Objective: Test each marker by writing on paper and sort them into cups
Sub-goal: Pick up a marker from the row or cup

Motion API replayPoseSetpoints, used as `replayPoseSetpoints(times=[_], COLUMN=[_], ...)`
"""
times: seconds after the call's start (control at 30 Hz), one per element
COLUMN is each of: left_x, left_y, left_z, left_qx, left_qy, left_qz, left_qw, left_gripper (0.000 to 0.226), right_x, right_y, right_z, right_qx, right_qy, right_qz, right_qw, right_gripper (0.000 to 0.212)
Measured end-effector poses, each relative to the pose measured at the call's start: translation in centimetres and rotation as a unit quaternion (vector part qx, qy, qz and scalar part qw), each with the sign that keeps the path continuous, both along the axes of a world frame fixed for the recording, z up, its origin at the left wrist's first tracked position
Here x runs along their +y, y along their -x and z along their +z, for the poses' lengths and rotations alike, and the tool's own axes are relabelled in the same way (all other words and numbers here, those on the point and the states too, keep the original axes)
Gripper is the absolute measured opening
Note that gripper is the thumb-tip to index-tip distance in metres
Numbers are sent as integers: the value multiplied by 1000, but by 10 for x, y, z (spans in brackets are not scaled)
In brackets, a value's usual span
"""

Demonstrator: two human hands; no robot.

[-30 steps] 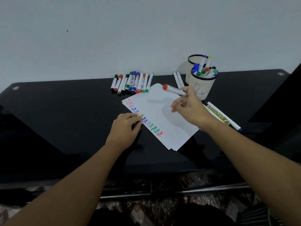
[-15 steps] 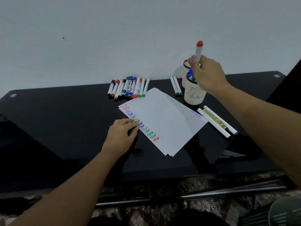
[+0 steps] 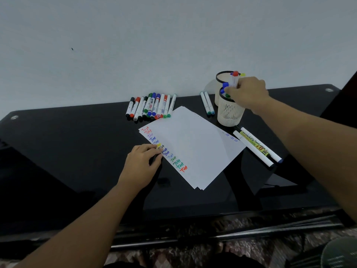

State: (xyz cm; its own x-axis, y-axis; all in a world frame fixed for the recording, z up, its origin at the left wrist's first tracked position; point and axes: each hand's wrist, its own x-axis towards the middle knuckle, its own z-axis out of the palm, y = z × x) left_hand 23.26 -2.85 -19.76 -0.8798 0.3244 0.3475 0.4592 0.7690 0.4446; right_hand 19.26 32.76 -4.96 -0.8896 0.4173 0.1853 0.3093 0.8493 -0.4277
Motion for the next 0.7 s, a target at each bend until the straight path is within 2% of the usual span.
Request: replayPoseSetpoints(times=[0.07, 0.2, 0.3, 0.5, 0.63, 0.7], left_x=[0, 1, 1, 0, 1, 1], left_y=[0, 0, 1, 0, 0, -1], left_z=[0, 0, 0, 1, 3, 3], left_qx=[1, 2, 1, -5, -9, -17], left_qy=[1, 0, -2, -2, -2, -4], left_qz=[2, 4, 4, 2, 4, 5], left_qw=[1000, 1000, 1000, 1000, 1000, 1000], left_gripper=[23, 23, 22, 23, 23, 23], right_x=[1, 2, 3, 4, -6, -23], right_y=[0, -4, -4, -2, -13, -23], right_z=[-1, 0, -6, -12, -13, -15], right_qx=[25, 116, 71, 31, 116, 204], right_qy=[23, 19, -34, -26, -83, -109], right_qz=[0, 20, 31, 23, 25, 40], right_qw=[999, 993, 996, 999, 989, 972], right_gripper=[50, 36, 38, 48, 41, 31])
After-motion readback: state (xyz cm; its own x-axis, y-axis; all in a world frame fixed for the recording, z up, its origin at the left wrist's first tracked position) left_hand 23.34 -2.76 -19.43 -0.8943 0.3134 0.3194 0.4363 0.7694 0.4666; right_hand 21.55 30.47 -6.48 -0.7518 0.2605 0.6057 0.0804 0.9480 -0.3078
